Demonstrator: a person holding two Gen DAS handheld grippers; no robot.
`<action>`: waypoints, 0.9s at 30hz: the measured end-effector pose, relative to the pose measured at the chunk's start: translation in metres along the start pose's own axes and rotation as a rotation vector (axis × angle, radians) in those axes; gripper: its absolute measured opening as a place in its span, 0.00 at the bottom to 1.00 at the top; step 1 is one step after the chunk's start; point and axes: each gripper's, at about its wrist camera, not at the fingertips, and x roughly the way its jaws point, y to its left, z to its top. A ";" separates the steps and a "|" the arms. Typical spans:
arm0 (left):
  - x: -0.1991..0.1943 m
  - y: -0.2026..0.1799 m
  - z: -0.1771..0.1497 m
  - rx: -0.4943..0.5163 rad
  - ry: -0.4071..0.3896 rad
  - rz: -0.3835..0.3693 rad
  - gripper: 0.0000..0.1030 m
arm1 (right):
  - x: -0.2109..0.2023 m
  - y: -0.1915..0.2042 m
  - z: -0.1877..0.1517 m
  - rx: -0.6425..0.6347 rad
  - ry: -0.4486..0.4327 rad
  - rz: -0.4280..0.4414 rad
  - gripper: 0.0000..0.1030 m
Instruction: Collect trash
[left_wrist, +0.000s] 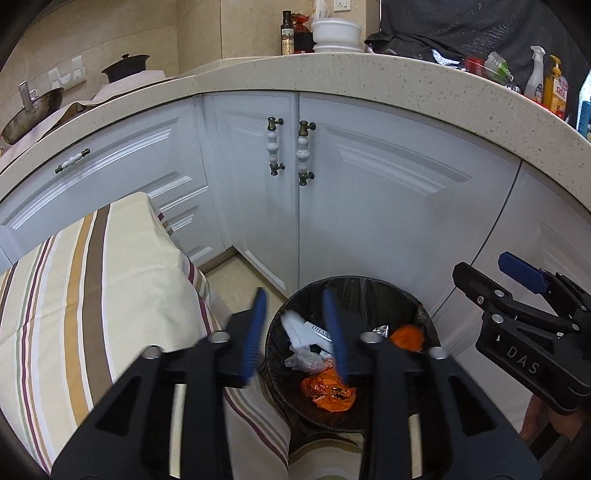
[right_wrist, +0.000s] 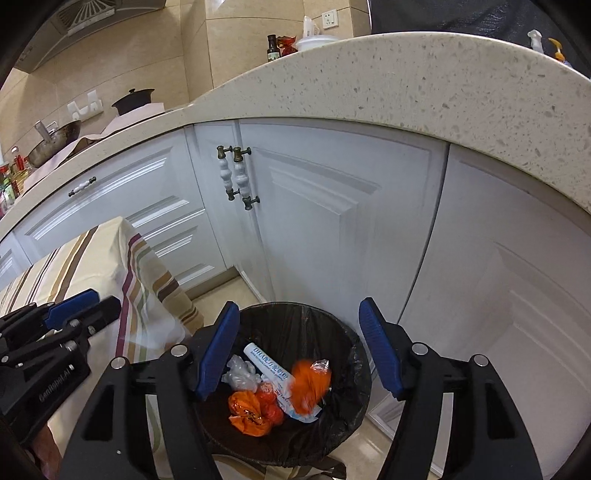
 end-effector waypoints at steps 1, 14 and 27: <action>-0.001 0.001 0.000 -0.004 -0.007 0.001 0.47 | -0.001 0.000 0.000 -0.001 0.000 0.000 0.64; -0.020 0.011 0.005 -0.023 -0.055 0.017 0.48 | -0.013 0.011 0.005 -0.015 -0.023 -0.015 0.64; -0.074 0.038 -0.001 -0.052 -0.134 0.040 0.59 | -0.053 0.041 0.006 -0.053 -0.078 0.002 0.67</action>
